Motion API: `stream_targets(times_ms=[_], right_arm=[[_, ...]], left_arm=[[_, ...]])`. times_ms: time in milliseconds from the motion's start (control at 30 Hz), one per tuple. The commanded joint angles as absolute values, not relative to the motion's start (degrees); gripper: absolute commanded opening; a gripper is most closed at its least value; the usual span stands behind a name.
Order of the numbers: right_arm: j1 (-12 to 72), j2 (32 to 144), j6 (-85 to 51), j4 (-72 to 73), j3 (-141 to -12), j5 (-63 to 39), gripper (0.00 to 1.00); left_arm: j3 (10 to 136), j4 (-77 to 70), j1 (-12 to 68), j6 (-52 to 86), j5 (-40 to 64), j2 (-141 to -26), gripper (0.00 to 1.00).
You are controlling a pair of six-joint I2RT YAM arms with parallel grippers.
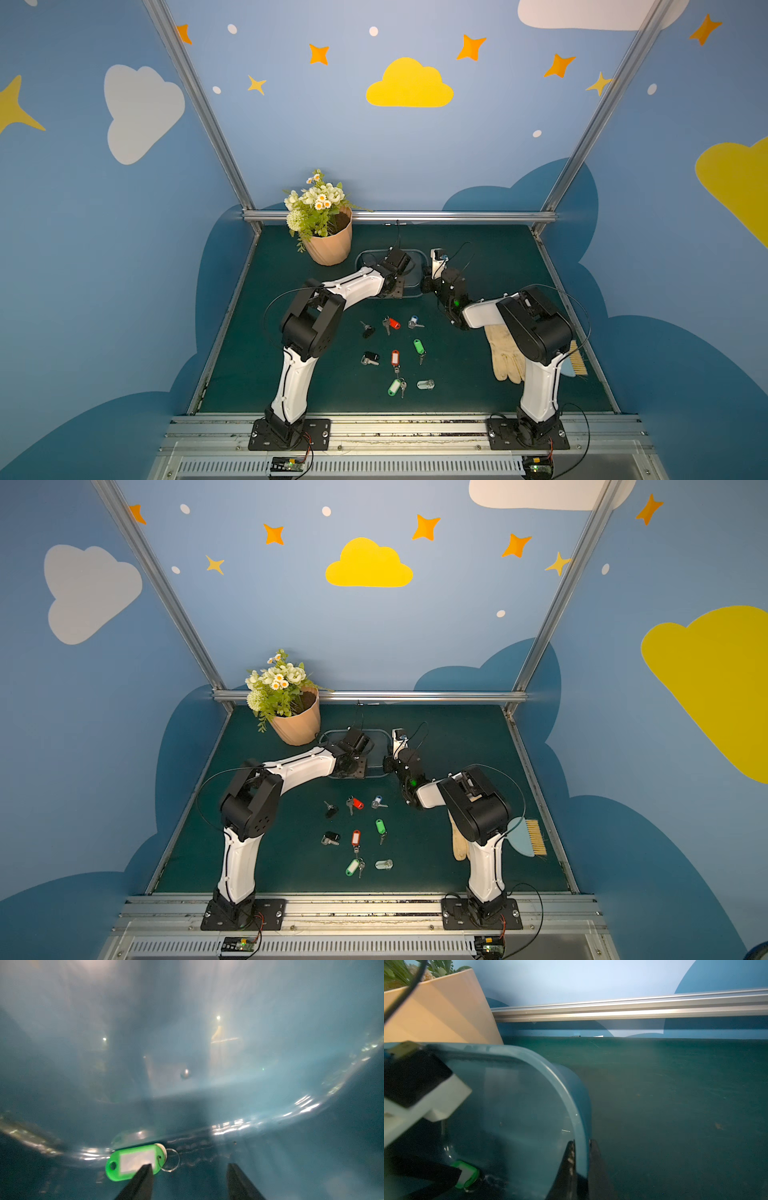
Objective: Take the keys out of the storage box
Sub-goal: Pick up the key from the storage box.
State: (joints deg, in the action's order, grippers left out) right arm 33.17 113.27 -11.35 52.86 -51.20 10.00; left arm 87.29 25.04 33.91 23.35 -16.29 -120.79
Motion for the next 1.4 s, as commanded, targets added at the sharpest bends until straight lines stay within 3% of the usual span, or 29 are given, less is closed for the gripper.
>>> stream_targets(times_ms=[0, 267, 500, 667, 700, 733, 1133, 1367], right_arm=[[33.75, 111.95, -11.36, 54.69, -51.22, 10.29, 0.0], [33.71, 111.72, -11.57, 52.91, -52.73, 11.39, 0.0], [33.74, 111.63, -11.33, 52.73, -52.65, 11.05, 0.0], [33.67, 111.77, -11.2, 52.73, -52.4, 11.47, 0.0], [33.68, 111.75, -11.23, 52.73, -52.38, 11.58, 0.0], [33.66, 111.85, -11.15, 52.67, -52.38, 11.64, 0.0], [33.3, 111.17, -12.29, 46.01, -53.91, 13.25, 0.0], [31.36, 111.0, -17.55, 30.11, -59.4, 11.77, 0.0]], left_arm=[[86.31, 24.36, 33.46, 22.87, -16.92, -121.73, 0.58], [82.94, 20.62, 33.53, 20.58, -19.01, -121.72, 0.57], [82.71, 18.52, 33.76, 19.74, -18.81, -121.44, 0.27], [83.03, 18.4, 34.19, 18.8, -19.07, -119.36, 0.16], [83.09, 18.61, 34.3, 18.76, -19.23, -118.8, 0.06], [83.13, 18.6, 34.45, 18.64, -19.34, -118.26, 0.03], [83.18, 20.04, 34.82, 18.28, -17.39, -111.63, 0.03], [80.71, 23.13, 35.94, 17.54, -15.41, -102.88, 0.03]])
